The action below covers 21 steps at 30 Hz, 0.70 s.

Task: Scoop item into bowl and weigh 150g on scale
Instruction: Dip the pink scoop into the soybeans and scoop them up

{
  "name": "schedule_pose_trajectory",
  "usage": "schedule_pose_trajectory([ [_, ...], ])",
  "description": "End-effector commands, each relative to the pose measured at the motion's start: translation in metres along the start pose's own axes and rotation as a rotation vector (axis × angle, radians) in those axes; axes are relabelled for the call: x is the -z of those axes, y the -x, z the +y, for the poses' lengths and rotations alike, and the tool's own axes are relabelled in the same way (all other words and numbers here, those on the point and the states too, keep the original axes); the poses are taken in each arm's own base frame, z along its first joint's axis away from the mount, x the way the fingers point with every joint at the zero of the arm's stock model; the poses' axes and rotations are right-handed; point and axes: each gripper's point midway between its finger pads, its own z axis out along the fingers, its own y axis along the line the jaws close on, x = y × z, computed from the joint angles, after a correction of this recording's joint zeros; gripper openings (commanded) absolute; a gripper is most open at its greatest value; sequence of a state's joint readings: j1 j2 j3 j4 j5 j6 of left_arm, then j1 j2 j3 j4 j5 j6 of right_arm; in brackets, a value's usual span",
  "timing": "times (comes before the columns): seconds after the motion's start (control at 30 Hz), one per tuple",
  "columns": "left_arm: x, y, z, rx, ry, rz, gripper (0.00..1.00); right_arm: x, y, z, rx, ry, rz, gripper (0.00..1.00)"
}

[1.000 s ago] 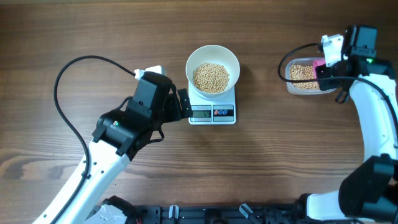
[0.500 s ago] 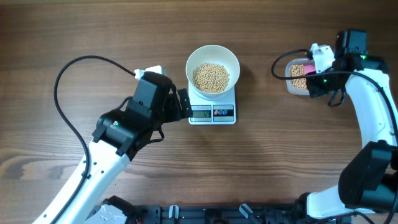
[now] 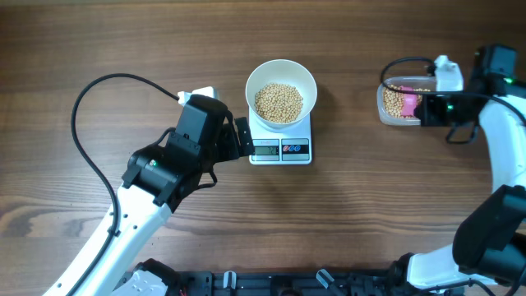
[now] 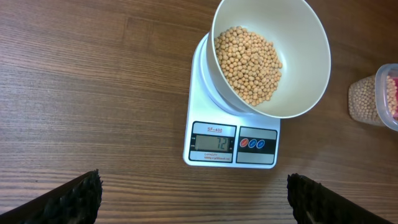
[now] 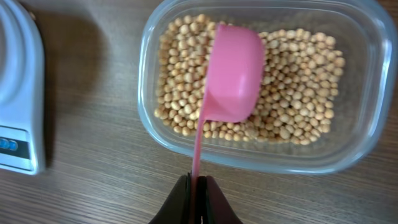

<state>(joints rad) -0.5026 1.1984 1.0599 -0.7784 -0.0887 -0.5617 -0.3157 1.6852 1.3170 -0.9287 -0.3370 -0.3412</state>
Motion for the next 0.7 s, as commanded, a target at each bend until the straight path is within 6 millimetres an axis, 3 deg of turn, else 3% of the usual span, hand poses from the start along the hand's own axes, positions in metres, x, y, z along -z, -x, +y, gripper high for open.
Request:
schedule_pose_trajectory([
  [0.0, 0.002, 0.003, 0.002, -0.004, 0.005, -0.015, 1.00, 0.004, 0.006, 0.008, -0.071, 0.167, -0.065, 0.04],
  [0.4, 0.002, 0.003, 0.002, -0.004, 0.005, -0.015, 1.00, 0.016, -0.002, -0.026, -0.259, 0.233, -0.120, 0.04],
  [0.67, 0.002, 0.003, 0.002, -0.004, 0.005, -0.015, 1.00, 0.024, 0.001, -0.033, -0.386, 0.432, -0.205, 0.04],
])
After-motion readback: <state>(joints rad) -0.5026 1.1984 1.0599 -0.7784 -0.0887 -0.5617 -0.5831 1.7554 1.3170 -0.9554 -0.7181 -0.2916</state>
